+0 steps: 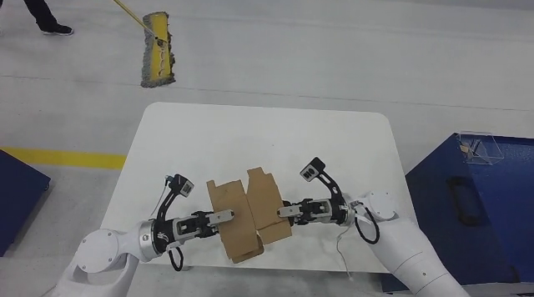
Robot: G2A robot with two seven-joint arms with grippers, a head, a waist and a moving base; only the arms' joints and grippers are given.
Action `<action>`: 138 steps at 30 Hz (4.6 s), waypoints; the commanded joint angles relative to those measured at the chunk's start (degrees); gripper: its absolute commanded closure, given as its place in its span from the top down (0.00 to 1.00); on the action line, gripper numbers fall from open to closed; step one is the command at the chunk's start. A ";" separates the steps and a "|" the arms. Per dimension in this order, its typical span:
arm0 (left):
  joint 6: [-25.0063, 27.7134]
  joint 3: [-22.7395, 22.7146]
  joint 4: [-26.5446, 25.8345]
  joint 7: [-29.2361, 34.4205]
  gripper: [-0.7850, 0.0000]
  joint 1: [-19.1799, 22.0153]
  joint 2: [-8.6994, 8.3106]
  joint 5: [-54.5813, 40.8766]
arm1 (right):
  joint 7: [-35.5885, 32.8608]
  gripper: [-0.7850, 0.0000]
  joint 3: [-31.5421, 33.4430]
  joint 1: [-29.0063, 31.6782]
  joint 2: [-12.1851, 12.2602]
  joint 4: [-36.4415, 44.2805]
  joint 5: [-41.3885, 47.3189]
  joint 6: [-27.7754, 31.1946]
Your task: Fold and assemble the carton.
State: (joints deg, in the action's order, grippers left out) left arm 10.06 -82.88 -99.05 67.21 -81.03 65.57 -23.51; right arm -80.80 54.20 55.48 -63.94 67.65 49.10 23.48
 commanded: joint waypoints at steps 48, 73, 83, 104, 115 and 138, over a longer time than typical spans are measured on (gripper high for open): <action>35.90 25.22 18.87 -31.07 0.00 2.48 9.76 -28.03 | 34.42 0.31 3.27 9.07 -1.84 7.84 -26.57 24.25; 35.22 11.13 22.01 -34.97 1.00 3.47 9.16 -31.73 | 20.81 0.00 12.73 10.60 1.16 14.84 -19.26 10.96; 31.69 10.04 18.72 -28.26 1.00 4.92 8.84 -26.31 | 15.24 0.00 15.53 13.09 2.72 19.76 -25.37 3.62; 7.78 10.68 20.40 2.69 1.00 12.68 6.46 -20.01 | 8.21 0.00 16.37 16.02 4.19 26.34 -26.54 1.61; 7.40 13.46 19.92 4.54 1.00 10.18 6.31 -18.20 | 10.83 0.00 18.34 16.50 4.66 27.78 -26.09 2.57; 8.82 7.13 13.66 -6.45 1.00 7.69 4.64 -3.94 | 12.46 0.00 19.93 16.90 5.23 28.88 -26.88 -3.66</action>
State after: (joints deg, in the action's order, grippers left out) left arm 19.12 -75.30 -84.46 61.53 -72.92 70.40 -30.29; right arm -68.27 73.94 72.36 -58.77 96.48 22.27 20.35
